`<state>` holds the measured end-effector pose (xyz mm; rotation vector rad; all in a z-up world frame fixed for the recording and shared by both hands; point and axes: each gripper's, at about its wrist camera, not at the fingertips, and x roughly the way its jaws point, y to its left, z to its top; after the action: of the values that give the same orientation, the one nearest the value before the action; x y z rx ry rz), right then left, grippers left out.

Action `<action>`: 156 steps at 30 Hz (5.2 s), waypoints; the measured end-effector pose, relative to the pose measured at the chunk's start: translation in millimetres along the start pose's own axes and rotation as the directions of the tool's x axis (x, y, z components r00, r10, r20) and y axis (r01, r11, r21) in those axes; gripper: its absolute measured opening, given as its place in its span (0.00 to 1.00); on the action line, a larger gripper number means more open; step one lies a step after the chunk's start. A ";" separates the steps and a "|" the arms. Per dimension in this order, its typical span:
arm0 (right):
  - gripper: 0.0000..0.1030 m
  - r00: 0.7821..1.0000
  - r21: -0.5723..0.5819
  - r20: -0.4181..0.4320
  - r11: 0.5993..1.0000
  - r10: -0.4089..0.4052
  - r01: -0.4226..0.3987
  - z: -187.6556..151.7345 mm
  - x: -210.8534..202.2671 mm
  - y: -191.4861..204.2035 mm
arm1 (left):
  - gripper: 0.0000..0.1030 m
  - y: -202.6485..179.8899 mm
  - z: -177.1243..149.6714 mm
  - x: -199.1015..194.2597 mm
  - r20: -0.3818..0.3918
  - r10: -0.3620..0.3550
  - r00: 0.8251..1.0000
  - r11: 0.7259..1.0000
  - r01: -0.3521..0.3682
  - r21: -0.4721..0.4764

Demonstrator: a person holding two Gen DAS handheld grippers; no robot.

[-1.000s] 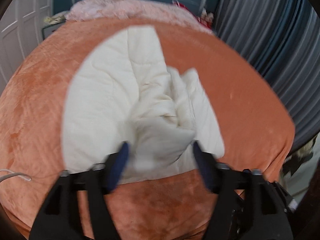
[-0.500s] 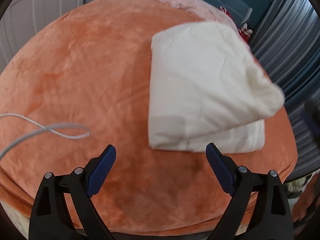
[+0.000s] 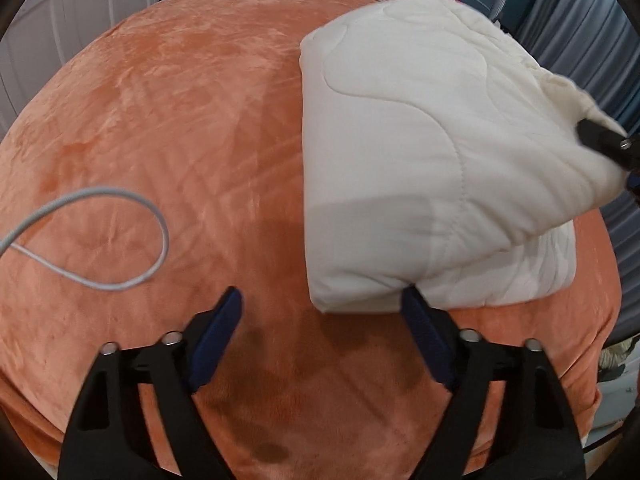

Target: Fold large clothes

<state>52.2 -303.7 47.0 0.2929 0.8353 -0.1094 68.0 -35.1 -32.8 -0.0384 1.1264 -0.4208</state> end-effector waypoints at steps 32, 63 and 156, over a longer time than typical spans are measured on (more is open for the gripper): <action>0.29 0.992 0.247 -0.020 0.961 -0.125 0.126 -109.6 26.6 -133.4 | 0.42 -55.7 2.1 15.0 -0.050 0.029 0.998 0.996 -0.024 0.086; 0.12 0.996 0.461 0.069 0.887 -0.048 0.011 30.7 60.7 -171.1 | 0.62 -148.6 173.0 28.8 0.078 -0.004 0.997 0.994 -0.005 0.112; 0.07 0.997 0.240 0.077 0.970 0.010 -0.028 10.4 16.3 -56.9 | 0.68 -66.6 114.7 -40.4 0.108 0.025 0.994 0.998 -0.031 0.058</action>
<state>58.6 -360.8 29.3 0.5220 0.7444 -0.2033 134.1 -103.1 68.4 0.0075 1.0068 -0.4225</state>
